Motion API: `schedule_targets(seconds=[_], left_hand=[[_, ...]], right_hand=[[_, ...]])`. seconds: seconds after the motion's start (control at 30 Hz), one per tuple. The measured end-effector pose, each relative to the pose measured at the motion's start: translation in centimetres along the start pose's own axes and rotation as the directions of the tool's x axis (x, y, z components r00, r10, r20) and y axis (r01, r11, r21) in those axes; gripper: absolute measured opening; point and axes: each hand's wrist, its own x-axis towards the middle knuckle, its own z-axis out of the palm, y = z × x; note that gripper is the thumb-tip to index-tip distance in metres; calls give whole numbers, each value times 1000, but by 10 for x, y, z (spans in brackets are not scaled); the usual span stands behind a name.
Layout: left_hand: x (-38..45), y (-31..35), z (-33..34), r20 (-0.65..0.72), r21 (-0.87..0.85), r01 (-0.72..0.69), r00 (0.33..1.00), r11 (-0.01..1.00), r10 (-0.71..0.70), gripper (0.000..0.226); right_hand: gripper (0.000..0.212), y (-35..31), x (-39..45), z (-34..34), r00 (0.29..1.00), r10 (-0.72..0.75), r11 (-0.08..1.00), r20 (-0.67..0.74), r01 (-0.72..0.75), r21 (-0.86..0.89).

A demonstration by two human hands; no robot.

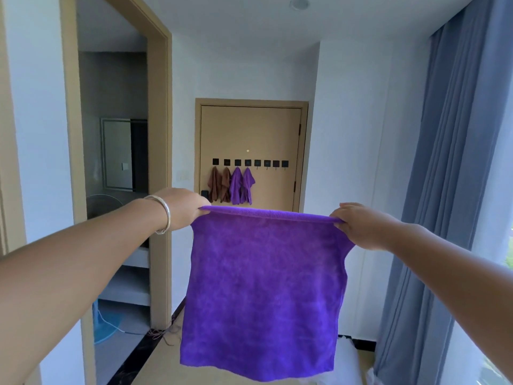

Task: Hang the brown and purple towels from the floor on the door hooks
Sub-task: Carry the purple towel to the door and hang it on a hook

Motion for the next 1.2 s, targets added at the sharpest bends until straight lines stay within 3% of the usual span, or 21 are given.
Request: schedule_targets(seconds=[0.37,0.8,1.2], left_hand=[[80,-77,59,-71,-59,-7,997,998,2,37],[165,-112,132,15,-70,-12,1000,997,13,37],[316,-136,182,14,-28,22,1000,999,-22,37]], right_hand=[[30,-9,115,24,999,27,1000,-33,-28,-6],[29,13,223,113,1000,23,999,12,-23,21],[32,96,368,174,999,32,997,-6,-32,68]])
